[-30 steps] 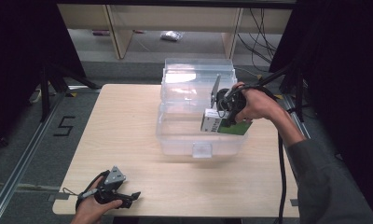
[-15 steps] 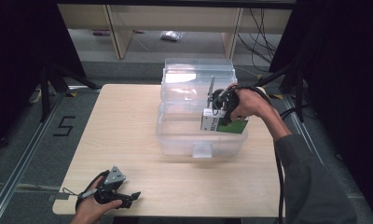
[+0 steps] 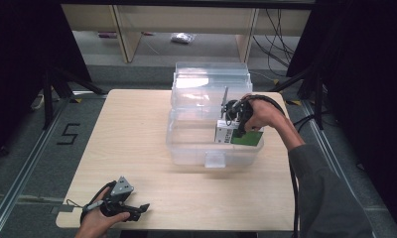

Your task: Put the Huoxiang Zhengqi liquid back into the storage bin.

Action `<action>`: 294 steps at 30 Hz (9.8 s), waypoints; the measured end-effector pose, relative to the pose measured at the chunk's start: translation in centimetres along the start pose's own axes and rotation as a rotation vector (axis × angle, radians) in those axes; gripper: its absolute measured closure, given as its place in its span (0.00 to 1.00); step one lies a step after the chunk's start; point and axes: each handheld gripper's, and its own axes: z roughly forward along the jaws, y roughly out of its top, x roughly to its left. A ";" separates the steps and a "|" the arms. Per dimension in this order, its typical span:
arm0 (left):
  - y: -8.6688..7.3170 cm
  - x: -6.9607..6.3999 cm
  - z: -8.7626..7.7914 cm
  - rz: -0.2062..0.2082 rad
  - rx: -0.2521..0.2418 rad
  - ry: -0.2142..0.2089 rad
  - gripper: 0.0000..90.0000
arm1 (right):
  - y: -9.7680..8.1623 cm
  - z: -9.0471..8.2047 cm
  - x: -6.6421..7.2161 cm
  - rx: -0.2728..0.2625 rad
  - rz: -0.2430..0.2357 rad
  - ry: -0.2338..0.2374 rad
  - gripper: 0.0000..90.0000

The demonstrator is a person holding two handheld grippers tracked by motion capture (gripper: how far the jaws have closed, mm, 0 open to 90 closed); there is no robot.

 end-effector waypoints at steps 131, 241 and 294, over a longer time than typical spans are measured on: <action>0.0 0.1 0.0 0.009 0.006 -0.002 0.17 | -5.7 -1.0 1.7 -0.363 0.365 -0.068 0.33; 0.0 -0.2 0.1 0.014 0.011 -0.001 0.17 | -12.7 7.1 14.8 -0.714 0.618 -0.064 0.22; 0.0 -0.2 0.1 0.013 0.006 0.005 0.17 | -14.8 12.1 17.7 -0.652 0.647 -0.067 0.20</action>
